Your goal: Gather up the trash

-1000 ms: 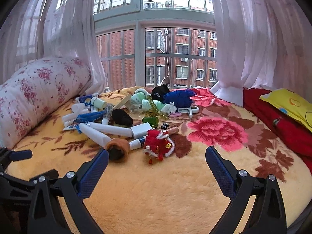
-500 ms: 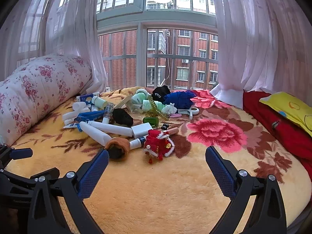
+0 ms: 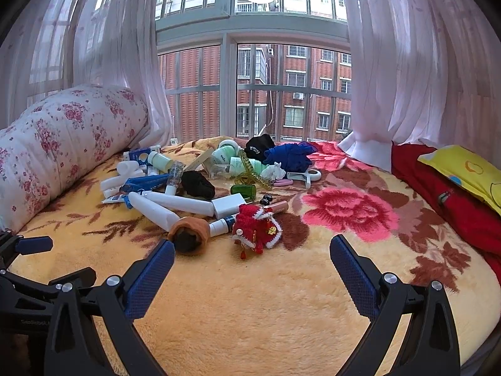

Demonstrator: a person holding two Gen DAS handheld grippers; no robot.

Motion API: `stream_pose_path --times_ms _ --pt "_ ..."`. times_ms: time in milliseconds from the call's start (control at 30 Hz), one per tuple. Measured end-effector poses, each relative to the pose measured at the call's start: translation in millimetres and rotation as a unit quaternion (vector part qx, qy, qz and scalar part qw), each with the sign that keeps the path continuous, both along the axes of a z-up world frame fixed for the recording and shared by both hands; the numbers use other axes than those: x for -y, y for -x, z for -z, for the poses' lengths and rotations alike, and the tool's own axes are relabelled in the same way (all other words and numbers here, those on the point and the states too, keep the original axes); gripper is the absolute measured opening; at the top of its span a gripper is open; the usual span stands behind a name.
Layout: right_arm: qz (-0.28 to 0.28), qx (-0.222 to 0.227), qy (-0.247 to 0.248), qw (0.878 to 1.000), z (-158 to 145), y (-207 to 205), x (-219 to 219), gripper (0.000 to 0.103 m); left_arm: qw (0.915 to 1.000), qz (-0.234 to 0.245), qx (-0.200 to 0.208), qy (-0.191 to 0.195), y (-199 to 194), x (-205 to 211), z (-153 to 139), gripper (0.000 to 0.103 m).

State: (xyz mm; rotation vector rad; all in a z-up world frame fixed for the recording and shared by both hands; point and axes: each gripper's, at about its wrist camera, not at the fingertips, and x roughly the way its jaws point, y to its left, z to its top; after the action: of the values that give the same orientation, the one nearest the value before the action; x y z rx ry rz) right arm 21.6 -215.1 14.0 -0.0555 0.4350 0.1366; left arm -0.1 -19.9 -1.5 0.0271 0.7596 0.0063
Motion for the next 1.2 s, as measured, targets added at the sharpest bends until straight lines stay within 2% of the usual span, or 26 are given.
stream_pose_path --times_ms 1000,1100,1200 --pt "-0.004 -0.009 0.002 1.000 -0.5 -9.8 1.7 0.098 1.0000 0.000 -0.003 0.000 1.5 1.3 3.2 0.096" --pt "0.004 -0.028 0.014 0.999 -5.2 -33.9 1.4 0.098 1.0000 0.003 -0.003 0.003 2.0 1.4 4.9 0.096" --pt "0.017 -0.088 0.020 0.996 -3.7 -80.4 2.3 0.098 1.0000 0.007 -0.001 0.006 2.4 2.9 7.5 0.096"
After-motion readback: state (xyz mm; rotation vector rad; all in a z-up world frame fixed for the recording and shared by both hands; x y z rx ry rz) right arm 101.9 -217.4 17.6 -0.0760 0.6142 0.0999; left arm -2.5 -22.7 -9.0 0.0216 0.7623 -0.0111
